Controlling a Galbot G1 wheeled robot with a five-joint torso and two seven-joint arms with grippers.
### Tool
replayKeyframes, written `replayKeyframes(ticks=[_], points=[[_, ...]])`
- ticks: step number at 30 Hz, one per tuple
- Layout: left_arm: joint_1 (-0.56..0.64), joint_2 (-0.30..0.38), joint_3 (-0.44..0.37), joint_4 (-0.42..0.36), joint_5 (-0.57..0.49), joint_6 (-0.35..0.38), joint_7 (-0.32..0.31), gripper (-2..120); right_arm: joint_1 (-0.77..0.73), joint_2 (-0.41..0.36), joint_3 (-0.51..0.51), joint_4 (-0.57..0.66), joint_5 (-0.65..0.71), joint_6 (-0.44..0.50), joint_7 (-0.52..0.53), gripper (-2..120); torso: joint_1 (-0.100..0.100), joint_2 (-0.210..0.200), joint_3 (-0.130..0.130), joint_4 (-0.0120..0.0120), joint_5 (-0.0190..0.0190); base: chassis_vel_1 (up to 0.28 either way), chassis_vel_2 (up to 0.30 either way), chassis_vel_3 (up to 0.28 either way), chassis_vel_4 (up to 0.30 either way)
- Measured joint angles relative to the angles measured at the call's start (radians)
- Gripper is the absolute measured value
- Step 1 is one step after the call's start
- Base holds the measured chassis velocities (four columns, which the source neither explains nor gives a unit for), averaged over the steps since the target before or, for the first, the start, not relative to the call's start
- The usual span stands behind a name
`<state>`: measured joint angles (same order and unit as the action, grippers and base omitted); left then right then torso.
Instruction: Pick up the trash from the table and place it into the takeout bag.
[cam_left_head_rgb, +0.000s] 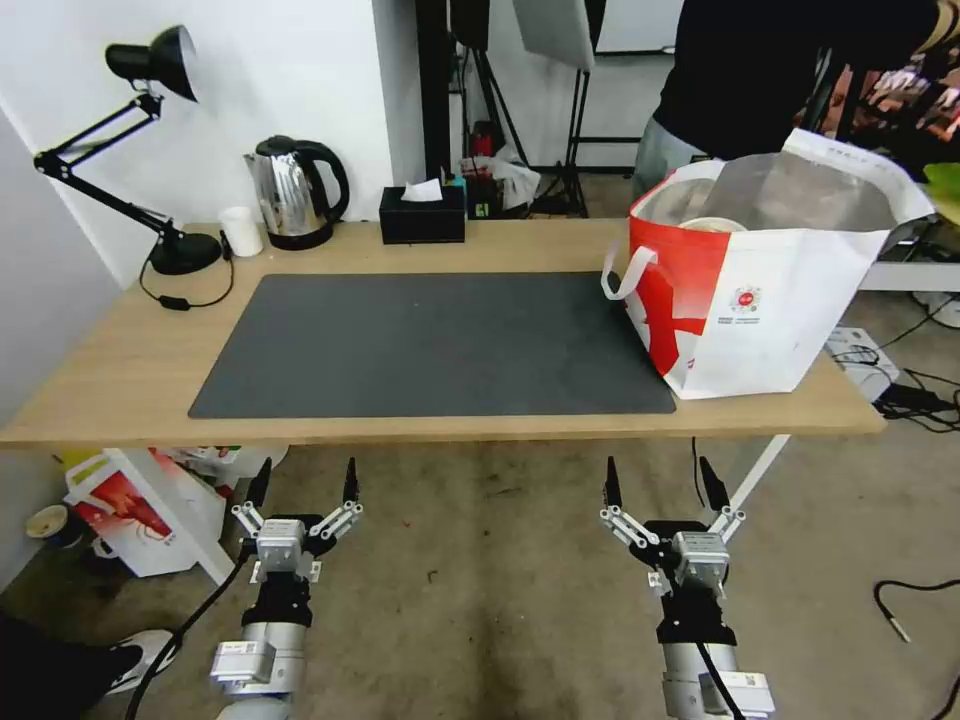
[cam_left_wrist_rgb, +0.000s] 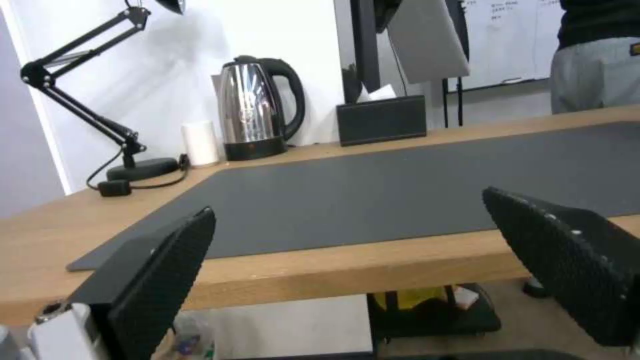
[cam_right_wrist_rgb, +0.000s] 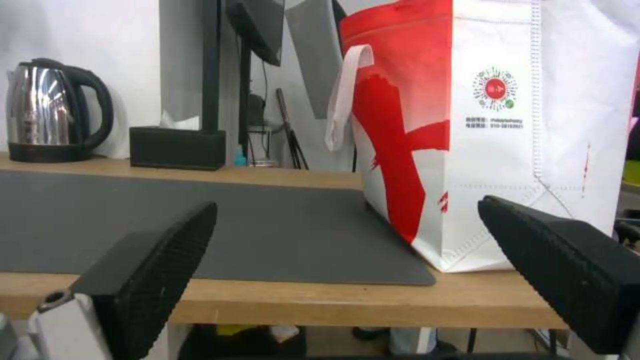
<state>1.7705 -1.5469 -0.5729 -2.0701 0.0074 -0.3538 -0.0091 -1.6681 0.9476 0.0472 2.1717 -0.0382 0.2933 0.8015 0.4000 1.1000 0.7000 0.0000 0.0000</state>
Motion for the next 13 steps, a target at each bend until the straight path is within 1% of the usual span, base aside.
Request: replayKeyframes(ticks=[13], points=[[0.0,0.0,0.0,0.0,0.0,0.0,0.0,100,0.0,0.0,0.0,0.0,0.0,0.0,0.0,100,0.0,0.0,0.0,0.0,0.0,0.0,0.0,0.0,0.0]])
